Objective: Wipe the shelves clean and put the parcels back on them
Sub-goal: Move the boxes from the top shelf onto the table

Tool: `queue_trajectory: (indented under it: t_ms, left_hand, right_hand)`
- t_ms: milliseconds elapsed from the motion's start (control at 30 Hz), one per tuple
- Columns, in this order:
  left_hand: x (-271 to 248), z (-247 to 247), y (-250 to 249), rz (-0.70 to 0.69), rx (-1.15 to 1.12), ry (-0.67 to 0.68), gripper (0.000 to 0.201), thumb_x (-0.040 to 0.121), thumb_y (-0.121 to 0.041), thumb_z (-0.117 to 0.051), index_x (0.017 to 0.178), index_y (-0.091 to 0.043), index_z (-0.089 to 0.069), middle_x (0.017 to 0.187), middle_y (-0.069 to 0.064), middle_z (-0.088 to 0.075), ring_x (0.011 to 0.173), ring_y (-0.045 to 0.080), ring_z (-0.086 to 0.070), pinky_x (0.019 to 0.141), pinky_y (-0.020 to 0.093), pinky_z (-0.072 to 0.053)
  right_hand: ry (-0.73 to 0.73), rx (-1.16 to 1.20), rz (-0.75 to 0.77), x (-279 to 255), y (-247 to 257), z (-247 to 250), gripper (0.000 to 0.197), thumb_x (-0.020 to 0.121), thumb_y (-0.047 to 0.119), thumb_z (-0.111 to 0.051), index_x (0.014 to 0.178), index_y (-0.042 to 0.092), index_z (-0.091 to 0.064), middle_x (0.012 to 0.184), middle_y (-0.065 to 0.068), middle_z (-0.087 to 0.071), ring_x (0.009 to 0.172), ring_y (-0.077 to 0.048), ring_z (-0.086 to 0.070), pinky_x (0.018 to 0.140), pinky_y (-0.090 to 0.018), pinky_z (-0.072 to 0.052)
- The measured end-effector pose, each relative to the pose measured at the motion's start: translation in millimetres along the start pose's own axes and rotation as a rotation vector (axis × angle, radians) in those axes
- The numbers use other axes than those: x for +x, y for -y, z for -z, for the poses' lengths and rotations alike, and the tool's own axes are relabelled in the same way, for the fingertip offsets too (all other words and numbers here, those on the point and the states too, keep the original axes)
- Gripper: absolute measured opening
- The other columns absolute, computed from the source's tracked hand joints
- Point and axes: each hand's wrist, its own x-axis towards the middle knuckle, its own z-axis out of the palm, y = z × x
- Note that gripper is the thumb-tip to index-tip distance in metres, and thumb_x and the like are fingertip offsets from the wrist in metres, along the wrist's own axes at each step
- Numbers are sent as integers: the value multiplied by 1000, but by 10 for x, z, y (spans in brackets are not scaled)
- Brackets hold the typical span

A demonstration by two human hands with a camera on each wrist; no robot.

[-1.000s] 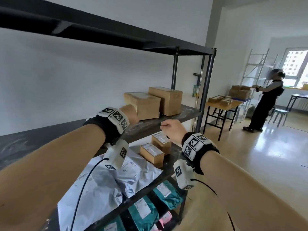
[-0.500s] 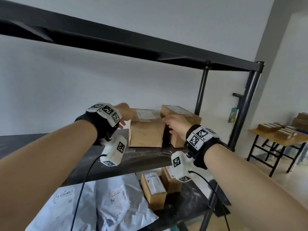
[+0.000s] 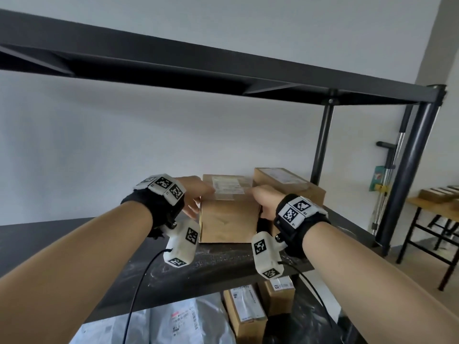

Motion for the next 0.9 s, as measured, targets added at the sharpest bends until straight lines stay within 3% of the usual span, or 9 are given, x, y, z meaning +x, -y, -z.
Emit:
queue_trajectory:
  t_ms: [200,267,367,467,600,633,700,800,900]
  left_hand:
    - [138,38,58,22,-47,9,18,97,-16,-48,93,-1,-58,83,13,-57,67,26,-59,69,41,-56]
    - [132,34,80,7,-64,10,16,97,-15,-48,98,0,-56,89,14,-56,72,26,-58,73,42,-55]
    - [61,36,114,-39,-87,-11,26,96,-15,-50,112,5,-56,102,16,-55,85,29,-60,78,44,-55]
    - [-110,48,127,-86,-135,-48,30,96,-15,-51,119,3,-55,104,13,-57,86,27,-59,77,42,-56]
    - [-439,52,133,-123,-199,-113,26,96,-12,-51,119,-1,-54,110,13,-59,89,27,-59,79,42,-55]
    - [-533,46,140,-127,-211,-134,25,96,-12,-51,119,-1,-54,113,13,-60,92,27,-60,81,43,-55]
    - [-732,22,164,-128,-234,-182,25,95,-11,-52,118,0,-56,115,13,-61,95,27,-62,83,43,-55]
    - [-1062,-55,237,-144,-275,-242,25,95,-10,-52,117,-2,-58,113,11,-64,97,24,-63,80,40,-56]
    - [-1393,-185,345,-167,-336,-310,26,94,-9,-52,119,-5,-58,113,7,-64,96,21,-63,75,36,-55]
  right_hand:
    - [11,38,-31,-208,28,3,26,96,11,-50,120,5,-55,119,-12,-62,113,-29,-56,103,-45,-44]
    - [27,73,-26,-202,22,13,23,96,10,-51,118,7,-57,112,-10,-64,106,-27,-59,100,-42,-47]
    - [45,80,13,-262,23,3,32,95,11,-53,127,8,-55,119,-9,-63,111,-26,-58,101,-42,-46]
    - [64,110,78,-377,28,31,37,94,8,-53,131,11,-53,122,-9,-62,111,-24,-57,101,-40,-45]
    - [150,167,176,-664,54,89,34,97,3,-47,130,8,-54,115,-9,-65,89,-17,-62,68,-26,-50]
    - [162,169,205,-743,58,95,35,97,3,-47,131,7,-54,117,-9,-64,88,-15,-61,66,-25,-50]
    - [180,209,243,-918,47,108,42,96,3,-49,138,10,-48,123,-8,-62,94,-16,-60,78,-29,-52]
    - [238,236,307,-1241,-15,130,40,97,2,-47,135,13,-48,104,2,-64,94,-12,-58,98,-35,-45]
    - [318,269,353,-1515,-137,122,35,97,2,-47,128,17,-55,105,3,-65,100,-14,-59,106,-40,-42]
